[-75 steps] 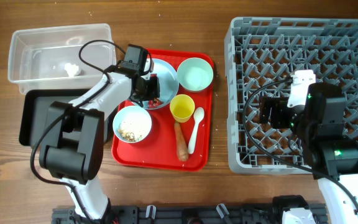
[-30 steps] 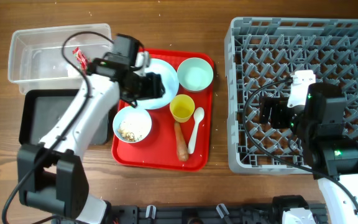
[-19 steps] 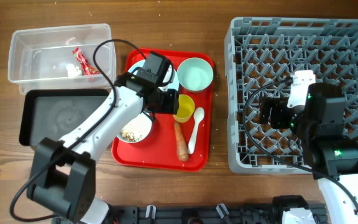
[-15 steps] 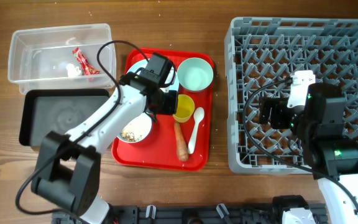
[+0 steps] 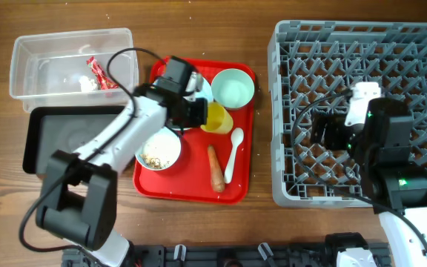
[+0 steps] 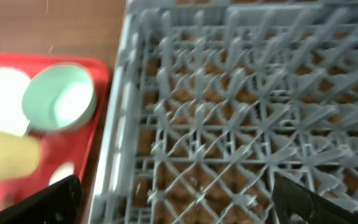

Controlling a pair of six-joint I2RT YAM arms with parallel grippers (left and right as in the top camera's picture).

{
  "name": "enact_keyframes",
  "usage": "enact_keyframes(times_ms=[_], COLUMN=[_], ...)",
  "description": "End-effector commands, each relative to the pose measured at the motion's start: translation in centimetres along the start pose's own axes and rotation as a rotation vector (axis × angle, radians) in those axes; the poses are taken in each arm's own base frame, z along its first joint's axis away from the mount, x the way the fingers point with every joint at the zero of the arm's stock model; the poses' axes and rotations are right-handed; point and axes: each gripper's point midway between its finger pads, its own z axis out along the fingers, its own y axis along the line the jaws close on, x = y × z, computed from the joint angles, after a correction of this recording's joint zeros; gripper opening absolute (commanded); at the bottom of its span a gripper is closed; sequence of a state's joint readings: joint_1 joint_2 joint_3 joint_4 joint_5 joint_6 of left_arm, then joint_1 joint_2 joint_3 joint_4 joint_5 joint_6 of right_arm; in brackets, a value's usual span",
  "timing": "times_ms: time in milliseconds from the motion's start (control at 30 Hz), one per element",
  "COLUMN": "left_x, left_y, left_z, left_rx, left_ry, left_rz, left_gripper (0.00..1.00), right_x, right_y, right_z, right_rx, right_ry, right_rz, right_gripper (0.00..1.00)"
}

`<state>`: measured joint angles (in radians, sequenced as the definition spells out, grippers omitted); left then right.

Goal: Sort waste into correct bins and load items into the dishwasher rack
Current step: 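Grasp the yellow cup with the left gripper and lift it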

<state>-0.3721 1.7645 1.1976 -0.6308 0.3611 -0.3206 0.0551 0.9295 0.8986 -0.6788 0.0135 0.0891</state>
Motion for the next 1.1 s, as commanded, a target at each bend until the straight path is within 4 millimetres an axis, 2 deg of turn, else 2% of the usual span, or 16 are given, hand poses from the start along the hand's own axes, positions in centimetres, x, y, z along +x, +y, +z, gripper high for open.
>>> enact_keyframes(times_ms=[0, 67, 133, 200, 300, 500, 733, 867, 1067], left_x=[-2.4, -3.6, -4.3, -4.4, -4.1, -2.8, -1.2, -1.2, -0.9], left_y=[-4.7, -5.9, -6.6, -7.6, -8.6, -10.7, -13.2, -13.7, -14.7], left_z=[-5.6, -8.4, -10.5, -13.4, -15.2, -14.6, -13.6, -12.8, -12.8], left_rx=[0.442, 0.644, 0.775, 0.936, 1.037, 1.054, 1.058, 1.025, 1.03], left_ry=[-0.016, -0.021, -0.027, -0.012, 0.026, 0.092, 0.142, 0.145, 0.164], left_rz=[-0.07, -0.078, -0.052, -0.001, 0.033, 0.053, 0.104, 0.082, 0.085], left_gripper=[0.04, 0.04, 0.04, 0.04, 0.04, 0.04, 0.04, 0.04, 0.04], right_x=[-2.5, -3.2, -3.3, -3.1, -3.3, -3.4, -3.5, -3.4, -3.3], right_y=[0.7, 5.0, 8.9, 13.1, 15.4, 16.6, 16.7, 17.0, 17.1], right_z=[0.9, 1.5, 1.1, -0.6, -2.0, -2.2, -2.1, -2.8, -3.3], right_rx=[-0.038, -0.287, -0.529, -0.841, -1.058, -1.222, -1.241, -1.286, -1.319], right_ry=[-0.065, -0.077, -0.094, -0.132, -0.168, -0.199, -0.207, -0.21, -0.209], right_rz=[0.073, -0.048, -0.154, -0.256, -0.294, -0.319, -0.326, -0.331, -0.33], right_gripper=[1.0, 1.0, 1.0, 1.0, 1.0, 1.0, 1.0, 1.0, 1.0])
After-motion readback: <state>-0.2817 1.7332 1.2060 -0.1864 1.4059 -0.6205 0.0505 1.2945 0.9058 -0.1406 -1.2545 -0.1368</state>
